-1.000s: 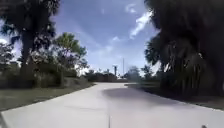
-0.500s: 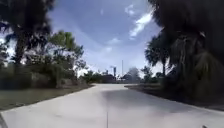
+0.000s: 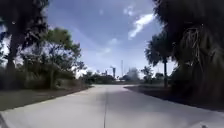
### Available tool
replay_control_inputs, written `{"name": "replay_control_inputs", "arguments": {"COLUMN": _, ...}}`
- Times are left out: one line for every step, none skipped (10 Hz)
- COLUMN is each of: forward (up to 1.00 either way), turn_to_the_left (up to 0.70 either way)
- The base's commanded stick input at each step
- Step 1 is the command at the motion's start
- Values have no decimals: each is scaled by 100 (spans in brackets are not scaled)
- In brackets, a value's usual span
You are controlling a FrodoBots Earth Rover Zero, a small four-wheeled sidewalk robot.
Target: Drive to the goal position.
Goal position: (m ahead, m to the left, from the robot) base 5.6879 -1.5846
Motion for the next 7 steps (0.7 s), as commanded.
{"name": "replay_control_inputs", "arguments": {"forward": 85, "turn_to_the_left": 4}}
{"name": "replay_control_inputs", "arguments": {"forward": 85, "turn_to_the_left": 4}}
{"name": "replay_control_inputs", "arguments": {"forward": 85, "turn_to_the_left": 4}}
{"name": "replay_control_inputs", "arguments": {"forward": 85, "turn_to_the_left": 4}}
{"name": "replay_control_inputs", "arguments": {"forward": 85, "turn_to_the_left": 4}}
{"name": "replay_control_inputs", "arguments": {"forward": 85, "turn_to_the_left": 19}}
{"name": "replay_control_inputs", "arguments": {"forward": 85, "turn_to_the_left": 38}}
